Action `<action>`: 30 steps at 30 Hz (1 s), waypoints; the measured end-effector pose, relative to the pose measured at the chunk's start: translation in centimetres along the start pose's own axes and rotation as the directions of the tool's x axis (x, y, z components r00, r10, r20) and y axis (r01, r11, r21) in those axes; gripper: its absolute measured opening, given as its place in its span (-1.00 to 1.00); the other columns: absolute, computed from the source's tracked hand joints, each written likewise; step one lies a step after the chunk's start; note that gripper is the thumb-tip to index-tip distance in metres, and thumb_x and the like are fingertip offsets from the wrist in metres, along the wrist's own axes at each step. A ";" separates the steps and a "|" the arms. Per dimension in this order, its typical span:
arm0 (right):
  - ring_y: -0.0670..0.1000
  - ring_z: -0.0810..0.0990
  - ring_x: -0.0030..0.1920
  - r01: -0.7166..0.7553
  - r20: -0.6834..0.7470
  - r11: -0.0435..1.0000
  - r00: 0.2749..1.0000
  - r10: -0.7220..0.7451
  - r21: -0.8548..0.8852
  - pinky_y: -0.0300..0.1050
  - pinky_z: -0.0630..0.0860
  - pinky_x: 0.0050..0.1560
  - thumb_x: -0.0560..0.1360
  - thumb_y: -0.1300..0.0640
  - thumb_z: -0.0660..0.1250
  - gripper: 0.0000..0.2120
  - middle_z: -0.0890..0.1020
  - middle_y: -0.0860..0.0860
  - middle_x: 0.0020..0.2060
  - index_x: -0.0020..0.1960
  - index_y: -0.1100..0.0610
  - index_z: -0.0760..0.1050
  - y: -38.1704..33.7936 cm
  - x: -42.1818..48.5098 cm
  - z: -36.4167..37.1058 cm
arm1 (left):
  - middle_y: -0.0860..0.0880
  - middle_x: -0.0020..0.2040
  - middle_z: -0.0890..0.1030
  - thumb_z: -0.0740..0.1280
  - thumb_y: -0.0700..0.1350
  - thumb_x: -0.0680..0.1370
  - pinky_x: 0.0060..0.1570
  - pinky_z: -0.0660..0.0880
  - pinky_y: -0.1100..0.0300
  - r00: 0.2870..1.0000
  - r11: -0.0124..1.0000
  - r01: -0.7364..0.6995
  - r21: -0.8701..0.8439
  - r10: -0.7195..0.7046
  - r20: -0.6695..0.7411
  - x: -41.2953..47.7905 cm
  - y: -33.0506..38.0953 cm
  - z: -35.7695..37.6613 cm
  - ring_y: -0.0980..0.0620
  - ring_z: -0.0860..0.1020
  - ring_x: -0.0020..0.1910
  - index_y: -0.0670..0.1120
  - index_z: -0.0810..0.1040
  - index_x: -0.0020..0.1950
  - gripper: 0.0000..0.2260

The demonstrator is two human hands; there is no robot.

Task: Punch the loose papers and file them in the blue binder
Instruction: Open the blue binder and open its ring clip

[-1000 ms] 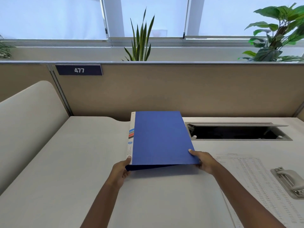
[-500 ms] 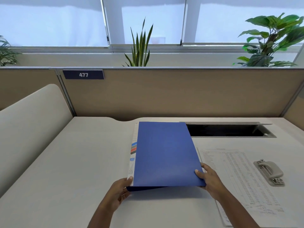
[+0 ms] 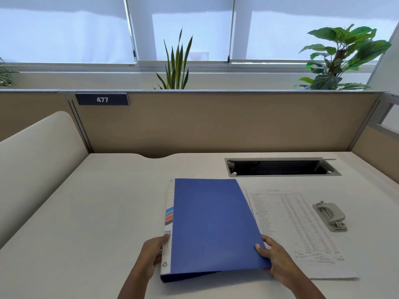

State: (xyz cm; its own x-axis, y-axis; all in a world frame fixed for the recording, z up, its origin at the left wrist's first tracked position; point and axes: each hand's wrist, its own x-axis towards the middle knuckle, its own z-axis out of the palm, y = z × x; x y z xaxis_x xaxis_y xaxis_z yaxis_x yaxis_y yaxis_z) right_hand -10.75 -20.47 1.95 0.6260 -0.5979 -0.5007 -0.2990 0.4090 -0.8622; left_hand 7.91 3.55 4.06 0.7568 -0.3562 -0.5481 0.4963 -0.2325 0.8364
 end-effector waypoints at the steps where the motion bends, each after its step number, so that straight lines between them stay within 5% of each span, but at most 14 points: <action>1: 0.24 0.54 0.17 -0.016 -0.007 0.998 1.000 0.016 -0.052 0.10 0.51 0.07 0.53 0.34 0.24 -0.67 0.55 0.17 0.20 0.28 0.18 0.42 0.1 -0.2 0.1 | -0.24 -0.05 0.63 0.25 -0.15 0.57 -0.14 0.48 0.05 1.000 1.000 -0.006 0.025 0.007 -0.025 0.0 -0.2 0.1 -0.22 0.59 -0.15 -0.30 0.48 0.13 -0.76; 5: 0.21 0.53 0.19 -0.010 -0.087 0.934 0.996 -0.023 -0.358 0.11 0.47 0.26 0.55 0.26 0.24 -0.70 0.56 0.20 0.20 0.27 0.28 0.44 0.6 -1.0 0.9 | -0.31 0.03 0.63 0.25 -0.15 0.58 -0.02 0.48 -0.05 0.996 0.996 -0.034 0.077 0.040 -0.078 -0.4 -0.5 0.4 -0.37 0.59 0.01 -0.35 0.51 0.10 -0.74; 10: 0.05 0.56 0.07 0.053 -0.096 0.656 0.977 -0.189 -0.753 -0.26 0.38 -0.06 0.56 0.08 0.22 -0.71 0.60 0.11 0.13 0.19 0.23 0.48 0.7 -2.2 2.1 | -0.23 -0.10 0.60 0.22 -0.11 0.59 -0.11 0.44 0.03 0.978 0.975 -0.131 0.178 0.156 -0.136 -0.5 -0.2 0.9 -0.22 0.56 -0.16 -0.27 0.50 -0.13 -0.76; 17: 0.06 0.53 0.16 -0.021 -0.141 0.456 0.963 -0.231 -0.890 -0.20 0.45 0.09 0.59 0.02 0.12 -0.68 0.51 0.14 0.17 0.20 0.23 0.38 0.2 -2.8 2.8 | -0.20 -0.04 0.59 0.20 -0.10 0.60 -0.09 0.43 0.06 0.966 0.958 -0.162 0.236 0.203 -0.162 -0.1 -0.1 2.1 -0.21 0.56 -0.08 -0.23 0.49 -0.09 -0.78; 25: 0.07 0.53 0.15 -0.043 -0.151 0.457 0.968 -0.203 -0.889 -0.15 0.46 0.07 0.56 -0.01 0.18 -0.64 0.51 0.11 0.18 0.22 0.22 0.36 -1.1 -3.6 2.0 | -0.21 0.13 0.58 0.16 -0.12 0.61 0.07 0.47 0.02 0.964 0.923 -0.167 0.346 0.226 -0.139 -0.3 -0.4 3.0 -0.18 0.55 0.06 -0.27 0.49 0.11 -0.76; 30: 0.03 0.51 -0.11 0.141 -0.136 0.649 0.924 -0.357 -0.748 -0.14 0.40 -0.13 0.54 0.04 0.24 -0.81 0.56 0.07 -0.03 0.01 0.17 0.42 -3.5 -5.1 1.5 | -0.25 0.09 0.59 0.19 -0.14 0.59 0.09 0.48 -0.06 0.961 0.896 -0.159 0.415 0.236 -0.141 0.1 -0.1 2.7 -0.24 0.55 0.06 -0.27 0.49 0.02 -0.79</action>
State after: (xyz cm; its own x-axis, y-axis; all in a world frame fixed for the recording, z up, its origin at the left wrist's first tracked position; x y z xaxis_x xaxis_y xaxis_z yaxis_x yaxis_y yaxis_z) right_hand -11.80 -17.76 7.60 0.5873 -0.7924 -0.1650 -0.6445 -0.3346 -0.6875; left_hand 6.80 1.04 3.93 0.9048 -0.2697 -0.3295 0.1475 -0.5274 0.8367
